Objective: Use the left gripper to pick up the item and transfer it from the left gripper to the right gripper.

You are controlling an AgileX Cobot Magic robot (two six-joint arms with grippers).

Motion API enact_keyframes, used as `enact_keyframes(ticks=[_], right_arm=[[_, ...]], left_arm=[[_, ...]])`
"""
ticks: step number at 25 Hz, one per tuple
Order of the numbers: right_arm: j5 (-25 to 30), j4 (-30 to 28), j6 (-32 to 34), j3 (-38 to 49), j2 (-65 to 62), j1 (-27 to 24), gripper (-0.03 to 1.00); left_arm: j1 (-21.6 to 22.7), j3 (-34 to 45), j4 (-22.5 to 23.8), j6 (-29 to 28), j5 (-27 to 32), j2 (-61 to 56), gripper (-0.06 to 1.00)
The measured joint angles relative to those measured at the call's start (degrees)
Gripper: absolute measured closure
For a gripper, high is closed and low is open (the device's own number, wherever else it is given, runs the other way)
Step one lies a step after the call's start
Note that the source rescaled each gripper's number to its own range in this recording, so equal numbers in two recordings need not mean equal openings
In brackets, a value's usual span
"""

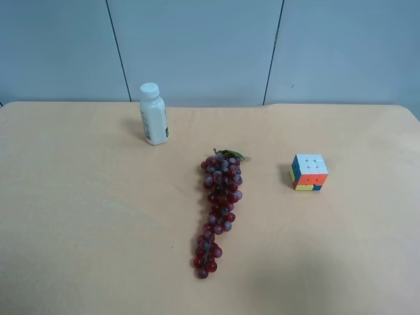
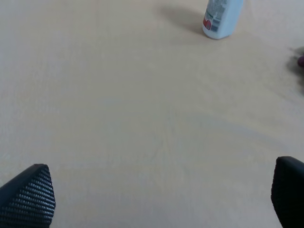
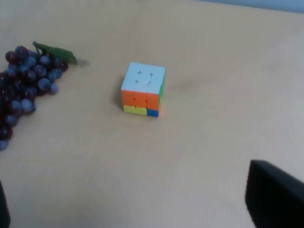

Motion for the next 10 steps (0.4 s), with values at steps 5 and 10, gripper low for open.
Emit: enact_keyframes(ticks=[5,10], right_arm=[[0.00,0.00,0.00,0.00,0.00,0.00,-0.01],[0.00,0.00,0.00,0.00,0.00,0.00,-0.01]], left_arm=[[0.00,0.00,0.00,0.00,0.00,0.00,0.14],[0.00,0.00,0.00,0.07,0.00,0.00,0.14]])
